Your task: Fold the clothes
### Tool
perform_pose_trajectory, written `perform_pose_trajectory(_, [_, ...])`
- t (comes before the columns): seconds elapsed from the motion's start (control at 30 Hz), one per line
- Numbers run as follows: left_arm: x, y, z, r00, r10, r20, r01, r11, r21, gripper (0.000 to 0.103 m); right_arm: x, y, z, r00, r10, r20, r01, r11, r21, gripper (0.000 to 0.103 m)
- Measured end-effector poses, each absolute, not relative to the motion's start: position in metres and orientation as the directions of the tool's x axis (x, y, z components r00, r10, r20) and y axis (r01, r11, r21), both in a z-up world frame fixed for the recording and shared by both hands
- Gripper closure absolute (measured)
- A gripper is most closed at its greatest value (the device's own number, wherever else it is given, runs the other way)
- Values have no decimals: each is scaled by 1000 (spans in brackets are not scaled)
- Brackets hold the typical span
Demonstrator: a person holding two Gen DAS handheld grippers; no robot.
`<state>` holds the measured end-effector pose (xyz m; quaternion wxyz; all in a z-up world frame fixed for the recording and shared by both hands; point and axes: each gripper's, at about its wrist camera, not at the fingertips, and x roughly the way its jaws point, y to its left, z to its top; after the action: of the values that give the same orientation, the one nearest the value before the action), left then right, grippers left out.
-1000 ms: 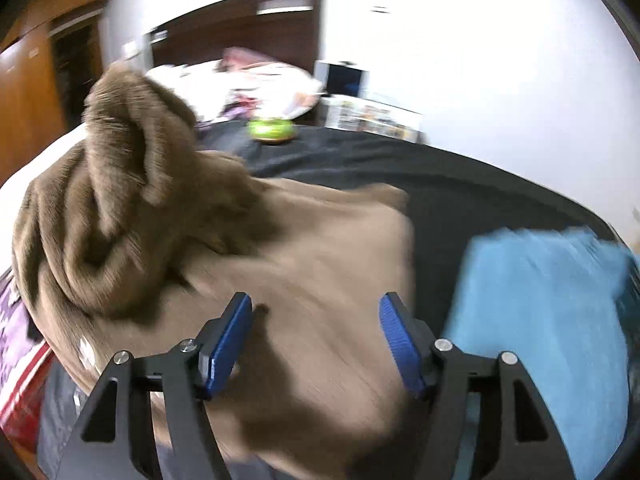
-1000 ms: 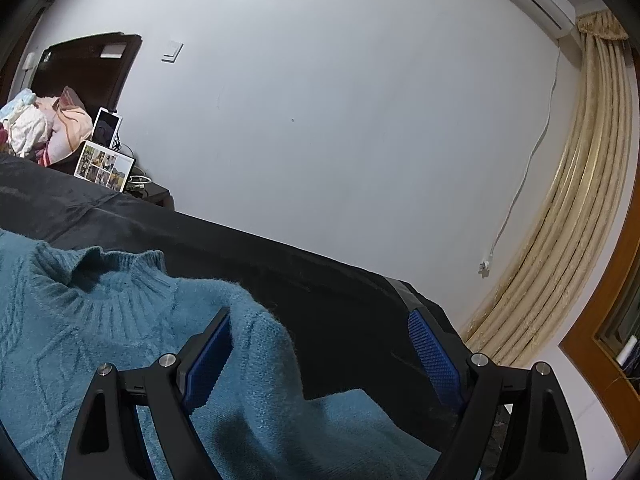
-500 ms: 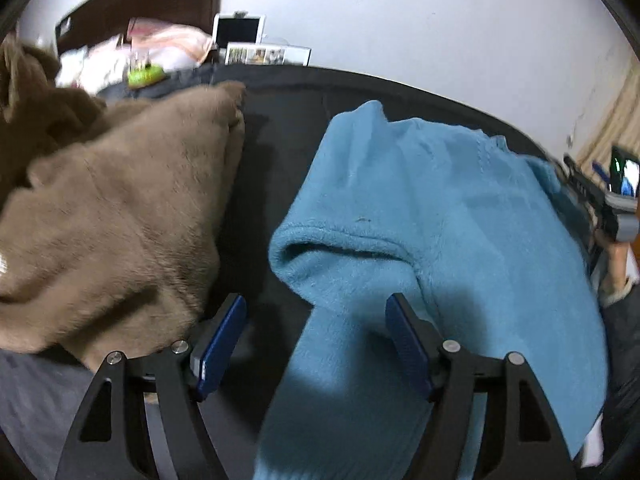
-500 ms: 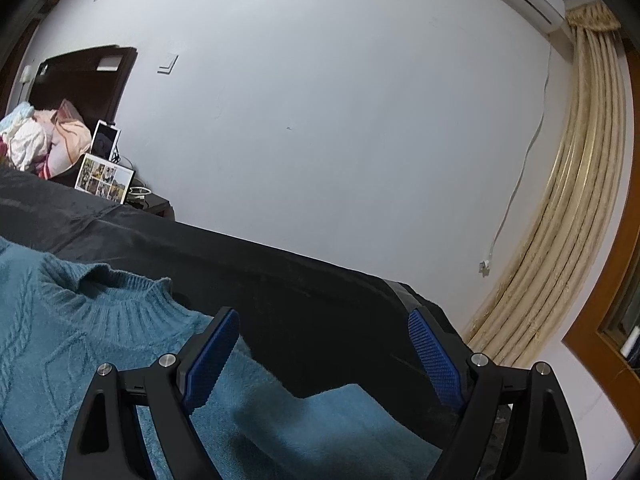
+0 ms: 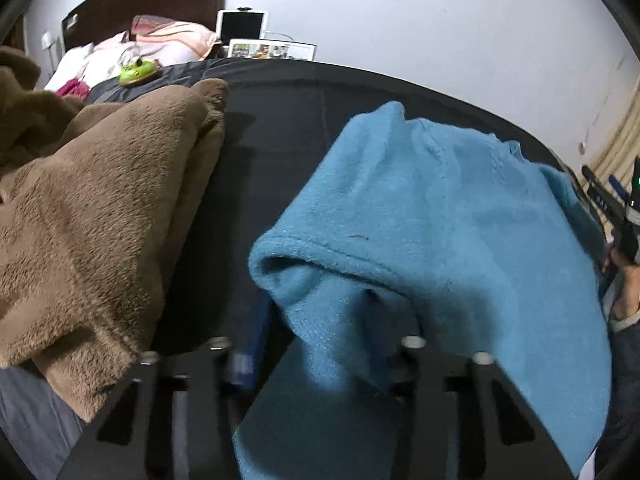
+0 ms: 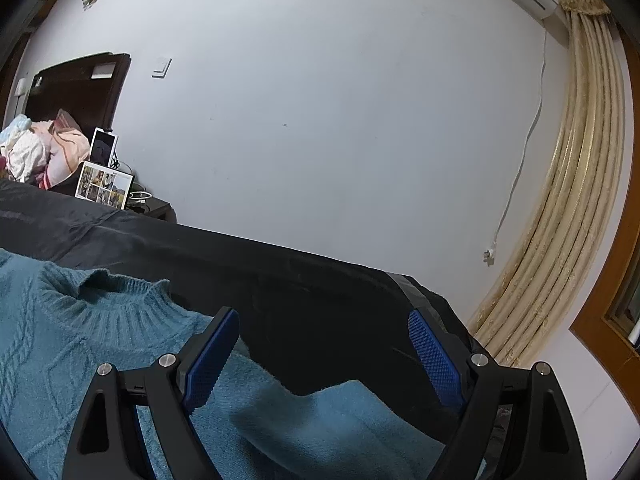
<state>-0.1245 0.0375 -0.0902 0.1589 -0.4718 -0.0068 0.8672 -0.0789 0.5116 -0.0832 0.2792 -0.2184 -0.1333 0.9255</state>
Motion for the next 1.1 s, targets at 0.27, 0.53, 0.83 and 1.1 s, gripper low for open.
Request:
perform_pose_trajectory(0.27, [-110,28,-49,-599,269,-754,-265,-955,-130,92,-76,513,-83,-750,575,-327,-464,-809,-361,15])
perform_pose_trajectory(0.53, [-82,21,-37,-581,293,-760,-332,-937,-108,92,-74,514,-82,-751,574,-327,-464,-811,-357,15])
perform_pose_trajectory(0.83, [-45,19,-62,-524,309,-794,-348,-928,-131,23,-73,513,-81,-752,572,-326,-465,-812,-352,15])
perform_pose_trajectory(1.1, [-30,11,-80,-541,228,-809,-317,-947,-54,23,-71,515,-80,-755,568,-329,-466,-817,-341,15])
